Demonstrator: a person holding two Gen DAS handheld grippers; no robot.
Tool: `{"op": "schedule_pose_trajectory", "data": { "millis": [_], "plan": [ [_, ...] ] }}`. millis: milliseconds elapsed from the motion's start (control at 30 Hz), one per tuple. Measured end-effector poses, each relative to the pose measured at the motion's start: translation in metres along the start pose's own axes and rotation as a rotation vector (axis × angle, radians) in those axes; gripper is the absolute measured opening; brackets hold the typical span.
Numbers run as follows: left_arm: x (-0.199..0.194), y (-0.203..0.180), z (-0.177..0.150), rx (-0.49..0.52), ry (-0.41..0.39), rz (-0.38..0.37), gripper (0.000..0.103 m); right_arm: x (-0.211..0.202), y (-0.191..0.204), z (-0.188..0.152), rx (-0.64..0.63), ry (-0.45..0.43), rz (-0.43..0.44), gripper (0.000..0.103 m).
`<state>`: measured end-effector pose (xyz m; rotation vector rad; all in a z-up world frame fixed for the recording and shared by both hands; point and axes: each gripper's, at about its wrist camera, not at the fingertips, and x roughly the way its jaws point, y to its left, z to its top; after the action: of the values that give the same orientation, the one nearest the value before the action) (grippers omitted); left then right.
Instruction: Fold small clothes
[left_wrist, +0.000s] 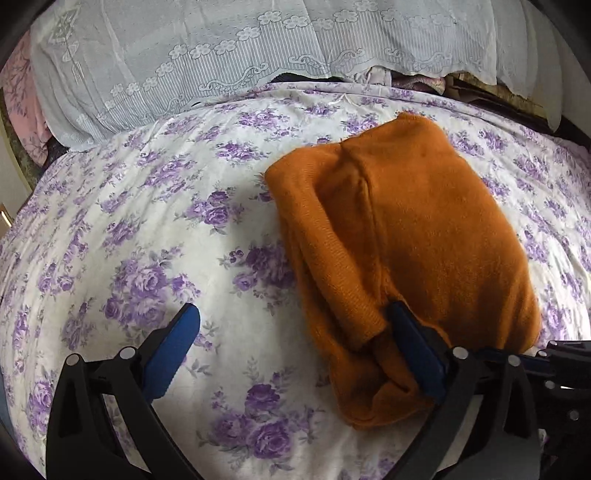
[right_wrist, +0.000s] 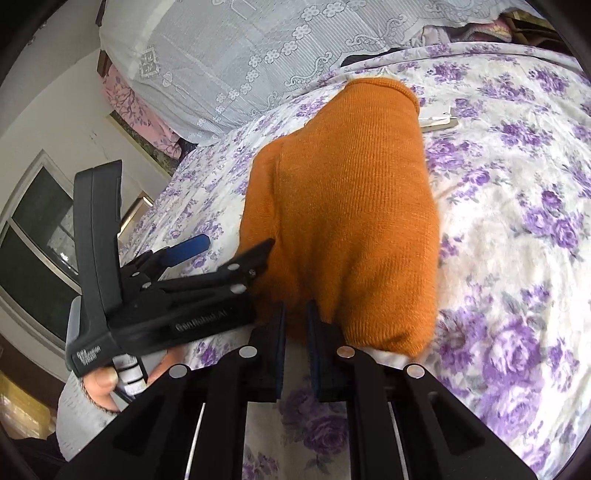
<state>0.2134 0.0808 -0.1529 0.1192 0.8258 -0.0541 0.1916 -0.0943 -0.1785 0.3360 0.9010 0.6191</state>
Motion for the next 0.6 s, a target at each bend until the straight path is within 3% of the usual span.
{"op": "schedule_pose_trajectory", "data": {
  "millis": [167, 300, 367, 433, 600],
  "plan": [
    [-0.005, -0.003, 0.0, 0.004, -0.028, 0.007, 0.099, -0.03, 0.003, 0.014, -0.011, -0.116, -0.056, 0.014],
    [-0.002, -0.005, -0.001, 0.008, -0.017, 0.01, 0.099, -0.022, -0.002, 0.059, -0.037, -0.13, -0.164, 0.009],
    [0.0, -0.004, -0.001, 0.002, -0.009, 0.008, 0.099, -0.01, -0.012, 0.086, 0.001, -0.14, -0.216, 0.012],
    [0.001, -0.004, -0.001, -0.001, -0.003, 0.003, 0.099, 0.006, -0.021, 0.11, 0.037, -0.124, -0.211, 0.012],
    [0.003, -0.007, 0.0, 0.008, -0.008, 0.011, 0.099, 0.056, -0.053, 0.145, 0.079, -0.045, -0.338, 0.009]
  ]
}}
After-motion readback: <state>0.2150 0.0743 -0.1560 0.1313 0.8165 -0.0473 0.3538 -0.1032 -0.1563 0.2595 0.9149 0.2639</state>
